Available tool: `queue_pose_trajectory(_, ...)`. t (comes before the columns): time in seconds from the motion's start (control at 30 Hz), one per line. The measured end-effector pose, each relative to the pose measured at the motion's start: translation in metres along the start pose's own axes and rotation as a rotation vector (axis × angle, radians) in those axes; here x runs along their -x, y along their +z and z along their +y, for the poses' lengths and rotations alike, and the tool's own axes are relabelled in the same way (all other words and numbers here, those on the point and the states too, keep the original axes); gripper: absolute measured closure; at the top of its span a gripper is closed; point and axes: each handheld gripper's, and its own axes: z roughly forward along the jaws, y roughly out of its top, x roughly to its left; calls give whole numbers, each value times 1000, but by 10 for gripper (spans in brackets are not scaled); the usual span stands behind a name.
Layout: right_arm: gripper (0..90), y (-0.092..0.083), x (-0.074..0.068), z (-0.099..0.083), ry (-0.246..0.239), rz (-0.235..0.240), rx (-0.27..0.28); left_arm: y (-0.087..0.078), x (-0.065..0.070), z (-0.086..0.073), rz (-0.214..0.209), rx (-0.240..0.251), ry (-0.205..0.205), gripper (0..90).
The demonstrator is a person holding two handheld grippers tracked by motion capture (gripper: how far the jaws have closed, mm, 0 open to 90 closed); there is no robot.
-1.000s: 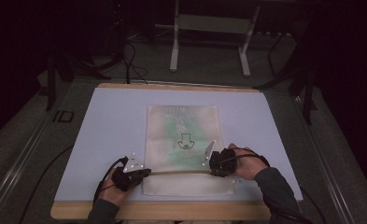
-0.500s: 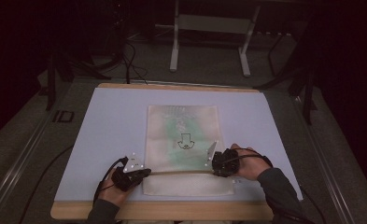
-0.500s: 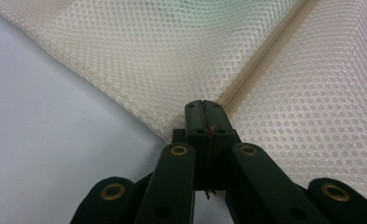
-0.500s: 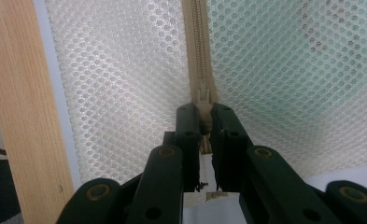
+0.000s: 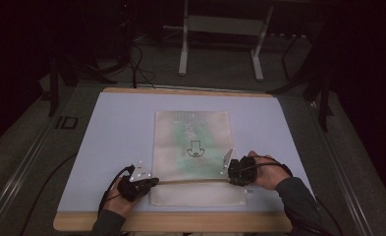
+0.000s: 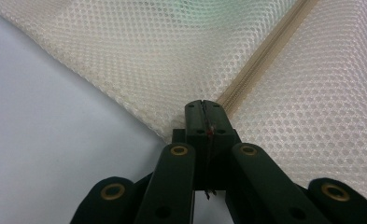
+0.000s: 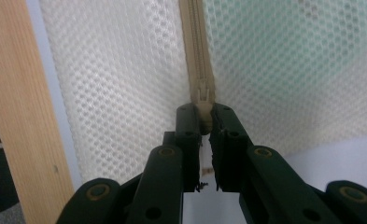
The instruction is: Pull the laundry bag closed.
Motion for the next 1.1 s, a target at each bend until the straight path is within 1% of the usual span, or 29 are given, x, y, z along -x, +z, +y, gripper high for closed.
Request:
queue_pose_trajectory(0.07, 823, -1, 0, -2, 9, 5, 18, 0, 0, 0, 0, 0, 0, 896)
queue_pose_trajectory(0.1, 823, -1, 0, -4, 6, 1, 13, 0, 0, 0, 1, 1, 0, 896)
queue_pose_trajectory(0.13, 823, 0, 1, -5, 10, -8, -9, 0, 0, 0, 1, 1, 0, 896)
queue_pose_trajectory(0.17, 823, 0, 1, -7, 11, -9, -15, 0, 0, 0, 1, 1, 0, 896)
queue_pose_trajectory(0.3, 823, -1, 3, -14, 25, 0, 3, 0, 0, 0, 1, 1, 1, 895)
queue_pose_trajectory(0.33, 823, -1, 3, -15, 35, 0, -2, 0, 0, 0, 1, 1, 1, 896)
queue_pose_trajectory(0.47, 823, -1, 5, -18, 33, -6, -10, 0, 0, 0, 2, 1, 3, 896)
queue_pose_trajectory(0.5, 823, -1, 5, -19, 36, -10, -23, 0, 0, 0, 2, 1, 3, 896)
queue_pose_trajectory(0.57, 823, -2, 6, -21, 38, -5, -7, 0, 0, 0, 2, 1, 3, 896)
queue_pose_trajectory(0.9, 821, -1, 5, -20, 32, -9, -17, 0, 0, 0, 1, 1, 1, 895)
queue_pose_trajectory(1.1, 815, 3, 4, -20, 28, -9, -19, 0, 0, 0, 1, 2, 0, 895)
